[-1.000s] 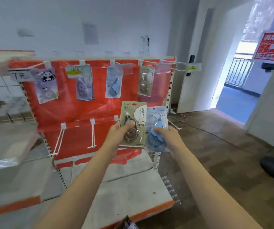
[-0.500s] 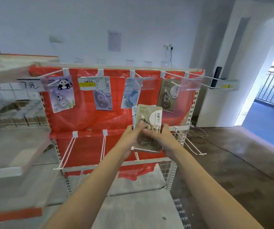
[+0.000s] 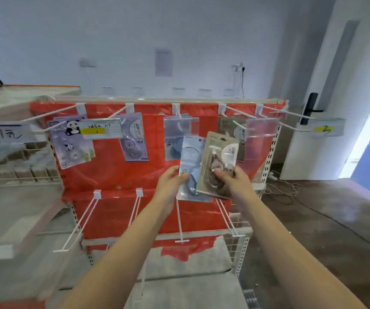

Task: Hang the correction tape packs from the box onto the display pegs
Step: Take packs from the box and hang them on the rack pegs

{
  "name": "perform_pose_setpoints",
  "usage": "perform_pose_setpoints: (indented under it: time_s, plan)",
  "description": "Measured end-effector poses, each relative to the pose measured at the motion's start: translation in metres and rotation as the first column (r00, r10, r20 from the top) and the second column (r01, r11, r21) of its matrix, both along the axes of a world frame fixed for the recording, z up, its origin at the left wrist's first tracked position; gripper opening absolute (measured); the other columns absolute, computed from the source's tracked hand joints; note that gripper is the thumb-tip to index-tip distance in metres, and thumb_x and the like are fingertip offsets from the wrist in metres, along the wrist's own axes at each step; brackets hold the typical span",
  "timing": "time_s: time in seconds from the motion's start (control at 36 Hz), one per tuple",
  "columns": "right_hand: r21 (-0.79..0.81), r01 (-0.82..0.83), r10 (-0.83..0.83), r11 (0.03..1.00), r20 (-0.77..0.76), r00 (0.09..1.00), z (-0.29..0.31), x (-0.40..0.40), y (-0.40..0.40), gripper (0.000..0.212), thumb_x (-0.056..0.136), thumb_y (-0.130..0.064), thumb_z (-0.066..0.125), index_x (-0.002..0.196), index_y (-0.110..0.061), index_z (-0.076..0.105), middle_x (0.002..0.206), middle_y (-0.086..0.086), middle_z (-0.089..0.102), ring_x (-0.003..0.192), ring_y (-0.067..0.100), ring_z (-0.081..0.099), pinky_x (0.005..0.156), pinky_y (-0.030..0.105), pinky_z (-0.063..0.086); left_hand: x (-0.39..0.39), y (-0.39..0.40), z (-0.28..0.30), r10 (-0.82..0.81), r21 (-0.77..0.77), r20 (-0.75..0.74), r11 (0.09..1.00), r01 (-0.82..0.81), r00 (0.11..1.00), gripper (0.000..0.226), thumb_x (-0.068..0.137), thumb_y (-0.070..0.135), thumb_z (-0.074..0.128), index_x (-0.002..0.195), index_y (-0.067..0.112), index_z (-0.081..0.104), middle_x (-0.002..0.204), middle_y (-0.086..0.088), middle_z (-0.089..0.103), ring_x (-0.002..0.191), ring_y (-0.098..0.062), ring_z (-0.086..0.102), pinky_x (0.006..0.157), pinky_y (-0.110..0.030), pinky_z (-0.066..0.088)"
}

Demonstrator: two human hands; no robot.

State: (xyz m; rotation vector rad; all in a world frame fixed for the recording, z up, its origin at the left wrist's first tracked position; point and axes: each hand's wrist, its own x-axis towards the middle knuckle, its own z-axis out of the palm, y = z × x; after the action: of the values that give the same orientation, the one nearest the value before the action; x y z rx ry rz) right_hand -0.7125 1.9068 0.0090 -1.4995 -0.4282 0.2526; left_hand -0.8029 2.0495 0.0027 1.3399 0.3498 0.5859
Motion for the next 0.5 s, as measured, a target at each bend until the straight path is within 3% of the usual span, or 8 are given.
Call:
perform_pose_setpoints:
  time_s: [0.06,0.14,0.19,0.25,0.36,0.5]
  plan:
    - [0.016,0.088,-0.088,0.996,0.020,0.996,0.003,0.011,-0.008,0.036,0.087,-0.020,0.068,0.117,-0.009,0.051,0.112,0.008,0.064,0.099,0.021,0.062,0.083,0.037,0.053,0.006,0.002,0.000,0.042,-0.007,-0.006,0.999,-0.042,0.999,0.017,0.090,-0.001,0.057,0.088,0.015,0.063,0.086,-0.004,0.068,0.083,-0.024,0.063,0.080,-0.038,0.050]
    - [0.012,0.113,-0.114,0.994,0.091,0.989,0.008,0.022,-0.023,0.023,0.093,-0.018,0.060,0.112,-0.014,0.047,0.102,-0.002,0.059,0.093,0.013,0.058,0.073,0.026,0.047,0.013,0.002,0.002,0.065,-0.023,0.003,0.998,-0.065,0.998,0.015,0.091,0.002,0.057,0.093,0.016,0.064,0.094,-0.005,0.068,0.099,-0.029,0.062,0.093,-0.046,0.048]
    - [0.013,0.078,-0.079,0.997,0.121,0.989,0.007,0.026,-0.030,0.021,0.095,-0.018,0.057,0.112,-0.015,0.046,0.099,-0.003,0.058,0.092,0.013,0.057,0.072,0.023,0.044,0.017,0.001,0.003,0.057,-0.036,0.025,0.998,-0.057,0.998,0.015,0.092,0.002,0.056,0.100,0.011,0.063,0.095,-0.005,0.068,0.096,-0.029,0.063,0.090,-0.045,0.049]
    - [-0.005,0.056,-0.055,0.998,0.152,0.987,0.003,0.029,-0.037,0.026,0.094,-0.018,0.058,0.117,-0.020,0.046,0.106,0.000,0.059,0.100,0.016,0.057,0.082,0.028,0.046,0.020,-0.003,0.004,0.046,-0.038,0.038,0.998,-0.045,0.998,0.016,0.092,0.000,0.055,0.100,0.011,0.063,0.093,-0.004,0.067,0.092,-0.026,0.063,0.088,-0.044,0.050]
    - [0.047,0.029,-0.035,0.998,0.126,0.991,-0.001,0.031,-0.045,0.030,0.093,-0.017,0.060,0.120,-0.023,0.049,0.114,0.007,0.063,0.109,0.022,0.059,0.095,0.040,0.049,0.025,-0.009,0.000,0.032,-0.015,0.022,0.999,-0.032,0.999,0.017,0.092,0.003,0.056,0.095,0.017,0.065,0.099,-0.005,0.068,0.105,-0.032,0.061,0.100,-0.052,0.045]
    - [0.036,0.035,-0.041,0.999,0.171,0.984,0.007,0.035,-0.051,0.017,0.094,-0.020,0.059,0.109,-0.020,0.051,0.107,0.012,0.058,0.093,0.014,0.057,0.078,0.023,0.049,0.031,-0.014,-0.001,0.041,-0.039,0.012,0.998,-0.040,0.999,0.013,0.093,0.007,0.057,0.097,0.017,0.064,0.112,-0.012,0.067,0.112,-0.035,0.060,0.101,-0.055,0.044]
